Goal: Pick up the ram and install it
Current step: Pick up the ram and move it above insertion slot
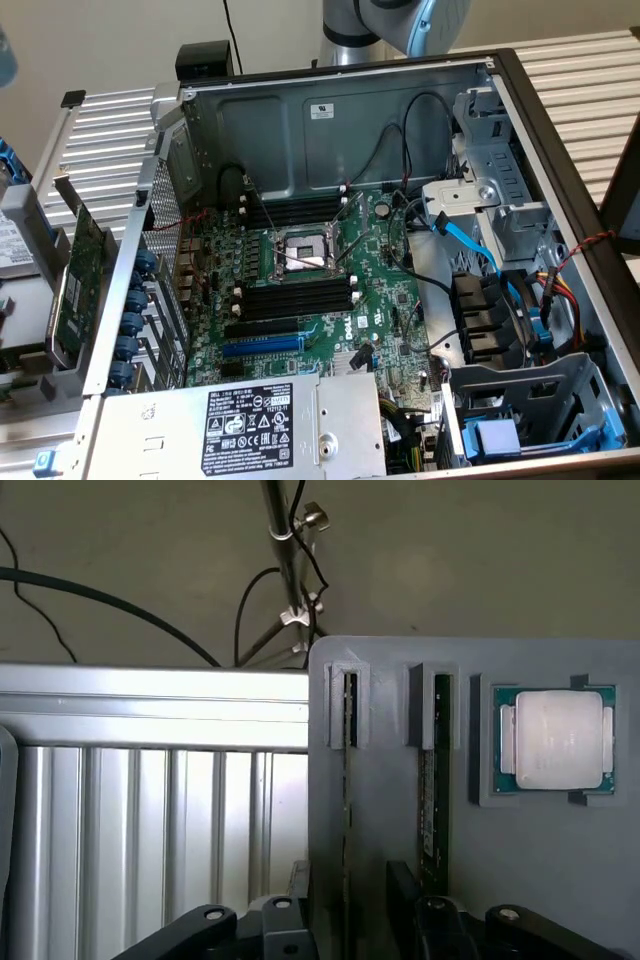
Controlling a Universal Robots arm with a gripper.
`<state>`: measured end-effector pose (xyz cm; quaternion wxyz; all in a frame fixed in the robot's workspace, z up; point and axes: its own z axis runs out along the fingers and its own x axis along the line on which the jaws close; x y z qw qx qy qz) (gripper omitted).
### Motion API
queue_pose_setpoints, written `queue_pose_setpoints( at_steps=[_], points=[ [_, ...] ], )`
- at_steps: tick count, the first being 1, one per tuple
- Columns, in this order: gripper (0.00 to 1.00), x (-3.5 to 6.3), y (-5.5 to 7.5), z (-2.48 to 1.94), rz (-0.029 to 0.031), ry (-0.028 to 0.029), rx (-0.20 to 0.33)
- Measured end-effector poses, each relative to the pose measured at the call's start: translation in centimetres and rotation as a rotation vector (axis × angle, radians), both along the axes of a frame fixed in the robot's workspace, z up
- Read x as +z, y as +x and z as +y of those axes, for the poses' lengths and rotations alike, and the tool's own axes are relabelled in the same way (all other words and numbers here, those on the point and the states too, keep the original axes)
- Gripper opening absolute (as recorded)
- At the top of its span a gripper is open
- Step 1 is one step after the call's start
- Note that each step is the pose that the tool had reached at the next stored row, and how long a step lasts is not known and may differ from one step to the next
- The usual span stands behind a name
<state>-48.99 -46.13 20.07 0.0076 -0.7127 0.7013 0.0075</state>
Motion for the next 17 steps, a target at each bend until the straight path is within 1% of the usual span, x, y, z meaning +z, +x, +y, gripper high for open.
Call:
queue_pose_setpoints(
  at_steps=[1,2,4,5,7,8,10,17],
  points=[
    [0.36,-0.02,0.0,-0.03,0.0002,0.0005,0.000],
    [0.36,-0.05,0.0,-0.08,0.0003,0.0013,0.000],
    [0.24,-0.10,0.0,-0.13,0.0002,0.0029,0.000],
    [0.24,-0.10,0.0,-0.16,0.0003,0.0036,-0.001],
    [0.13,-0.04,0.0,-0.23,0.0003,0.0057,-0.001],
    [0.13,0.10,0.0,-0.26,0.0000,0.0066,-0.001],
    [0.13,0.79,0.0,-0.36,0.0002,0.0073,-0.002],
    [0.13,3.88,0.0,-0.76,0.0001,0.0076,-0.002]
  ],
)
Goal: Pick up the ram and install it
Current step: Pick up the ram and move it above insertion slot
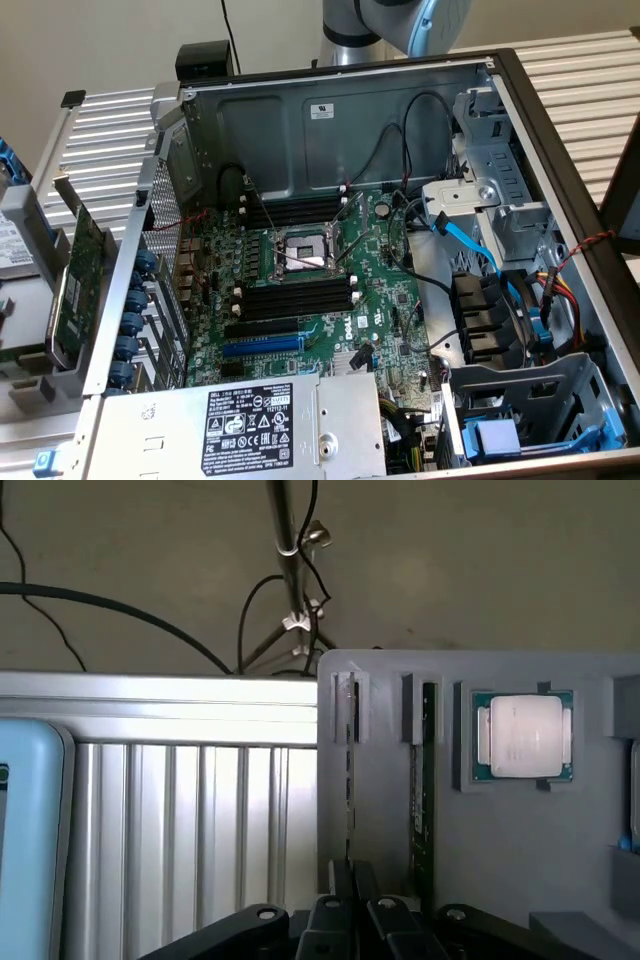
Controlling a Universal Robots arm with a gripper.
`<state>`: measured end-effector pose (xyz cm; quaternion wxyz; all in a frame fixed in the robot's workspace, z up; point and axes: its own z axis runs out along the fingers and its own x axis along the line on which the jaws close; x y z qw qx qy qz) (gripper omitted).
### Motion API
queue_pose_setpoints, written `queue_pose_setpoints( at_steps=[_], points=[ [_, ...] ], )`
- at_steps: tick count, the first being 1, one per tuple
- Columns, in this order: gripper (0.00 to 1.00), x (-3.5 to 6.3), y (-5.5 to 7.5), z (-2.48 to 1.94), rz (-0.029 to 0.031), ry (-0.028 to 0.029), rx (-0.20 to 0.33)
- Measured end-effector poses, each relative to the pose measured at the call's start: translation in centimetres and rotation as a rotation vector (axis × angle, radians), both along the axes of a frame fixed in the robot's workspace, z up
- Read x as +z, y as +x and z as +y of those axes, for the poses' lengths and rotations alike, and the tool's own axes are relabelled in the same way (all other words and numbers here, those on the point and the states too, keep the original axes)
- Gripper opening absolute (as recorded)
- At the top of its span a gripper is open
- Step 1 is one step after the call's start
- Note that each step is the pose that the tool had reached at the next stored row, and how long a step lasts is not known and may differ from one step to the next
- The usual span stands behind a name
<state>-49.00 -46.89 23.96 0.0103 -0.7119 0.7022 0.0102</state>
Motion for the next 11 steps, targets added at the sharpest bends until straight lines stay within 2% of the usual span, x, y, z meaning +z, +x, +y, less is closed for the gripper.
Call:
queue_pose_setpoints(
  at_steps=[5,11],
  points=[
    [0.13,2.31,0.2,-0.20,0.0003,-0.0002,0.000],
    [0.13,5.01,1.0,-0.36,0.0001,-0.0001,0.000]
  ],
)
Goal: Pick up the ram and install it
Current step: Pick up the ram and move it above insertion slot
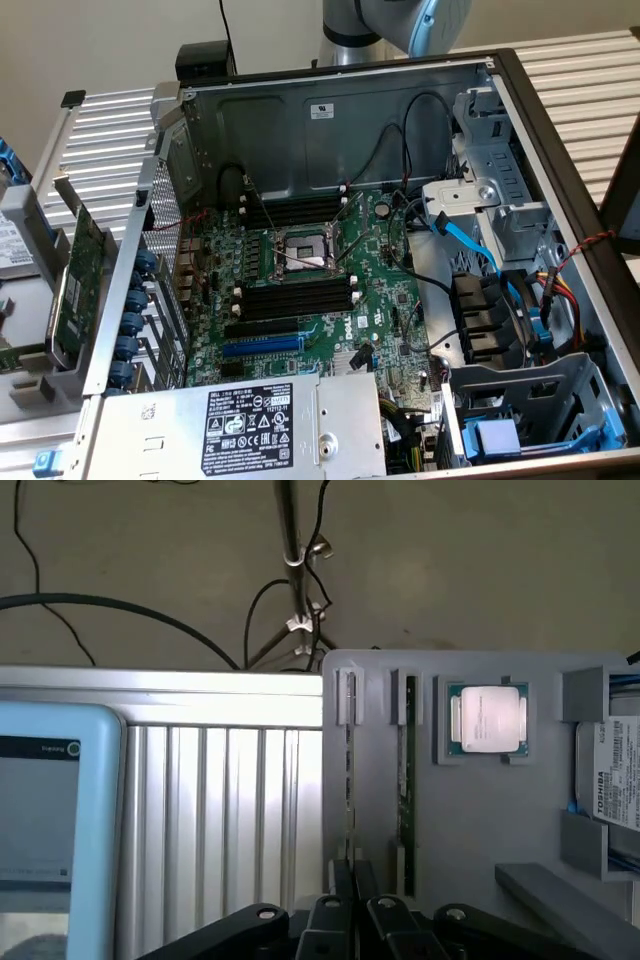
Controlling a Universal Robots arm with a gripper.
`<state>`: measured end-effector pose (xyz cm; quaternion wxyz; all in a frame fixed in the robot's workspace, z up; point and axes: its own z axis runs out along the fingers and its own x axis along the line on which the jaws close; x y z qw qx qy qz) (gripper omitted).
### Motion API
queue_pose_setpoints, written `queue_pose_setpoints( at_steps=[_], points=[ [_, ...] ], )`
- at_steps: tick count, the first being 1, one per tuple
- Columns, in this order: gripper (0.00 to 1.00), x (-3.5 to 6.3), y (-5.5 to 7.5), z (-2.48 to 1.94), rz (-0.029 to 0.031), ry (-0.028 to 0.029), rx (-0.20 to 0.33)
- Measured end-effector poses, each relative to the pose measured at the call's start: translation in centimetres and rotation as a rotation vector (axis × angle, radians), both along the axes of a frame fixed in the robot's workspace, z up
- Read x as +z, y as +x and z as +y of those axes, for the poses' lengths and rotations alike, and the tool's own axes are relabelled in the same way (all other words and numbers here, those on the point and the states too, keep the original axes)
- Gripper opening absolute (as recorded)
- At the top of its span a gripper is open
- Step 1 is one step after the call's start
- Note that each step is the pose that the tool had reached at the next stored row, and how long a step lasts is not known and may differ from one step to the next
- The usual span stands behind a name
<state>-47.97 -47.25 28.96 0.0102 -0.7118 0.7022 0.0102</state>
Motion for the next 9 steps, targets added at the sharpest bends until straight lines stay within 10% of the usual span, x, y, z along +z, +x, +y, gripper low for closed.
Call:
queue_pose_setpoints(
  at_steps=[9],
  points=[
    [0.13,4.08,2.2,-0.34,-0.0001,0.0001,0.000]
  ],
)
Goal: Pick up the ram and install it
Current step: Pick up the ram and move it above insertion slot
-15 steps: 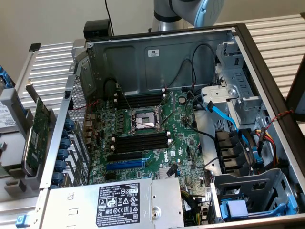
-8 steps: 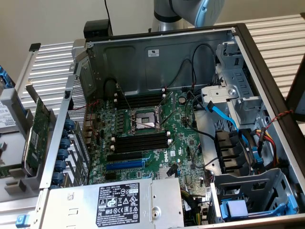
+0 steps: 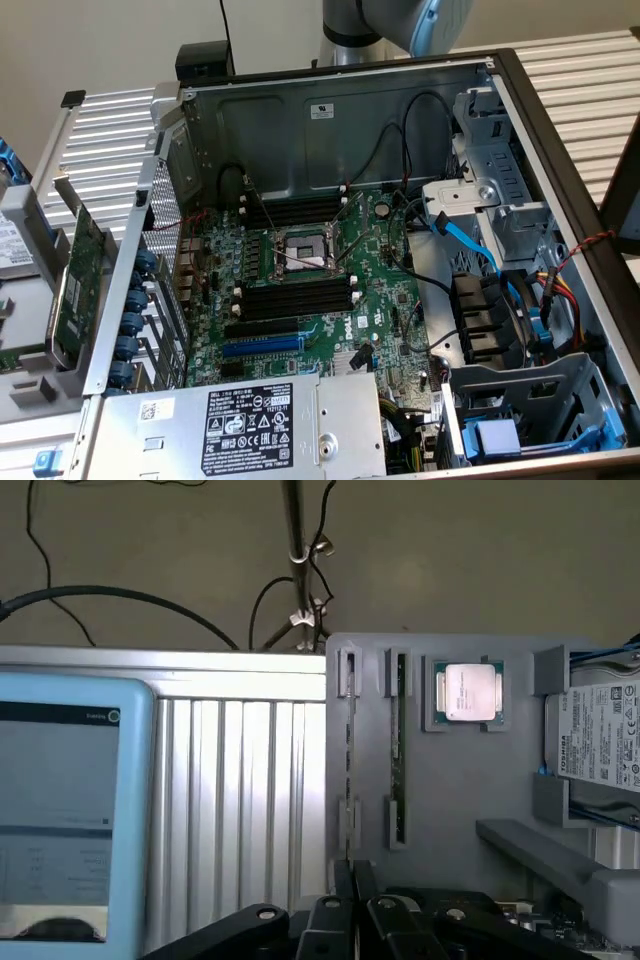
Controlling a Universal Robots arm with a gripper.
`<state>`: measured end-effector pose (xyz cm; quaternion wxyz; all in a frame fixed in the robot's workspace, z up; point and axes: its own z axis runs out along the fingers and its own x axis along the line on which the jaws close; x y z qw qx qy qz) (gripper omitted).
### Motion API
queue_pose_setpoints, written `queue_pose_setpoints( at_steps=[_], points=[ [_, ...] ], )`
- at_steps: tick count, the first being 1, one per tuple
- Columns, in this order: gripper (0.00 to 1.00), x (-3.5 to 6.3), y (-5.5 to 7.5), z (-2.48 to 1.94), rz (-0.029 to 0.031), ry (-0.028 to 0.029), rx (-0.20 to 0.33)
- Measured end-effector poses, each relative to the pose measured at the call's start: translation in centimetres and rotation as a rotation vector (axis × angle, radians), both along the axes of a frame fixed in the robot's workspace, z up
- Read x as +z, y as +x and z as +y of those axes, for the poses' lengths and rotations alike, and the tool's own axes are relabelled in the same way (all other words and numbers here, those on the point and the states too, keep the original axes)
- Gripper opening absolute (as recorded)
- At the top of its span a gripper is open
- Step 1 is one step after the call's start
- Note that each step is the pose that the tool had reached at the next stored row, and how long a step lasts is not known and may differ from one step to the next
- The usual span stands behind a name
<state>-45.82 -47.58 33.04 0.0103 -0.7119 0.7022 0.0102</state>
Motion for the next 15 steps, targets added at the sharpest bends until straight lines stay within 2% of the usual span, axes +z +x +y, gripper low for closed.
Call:
queue_pose_setpoints(
  at_steps=[12,15],
  points=[
    [0.13,5.46,4.0,-0.34,0.0001,0.0004,0.000],
    [0.13,6.81,5.4,-0.40,0.0000,0.0035,0.000]
  ],
)
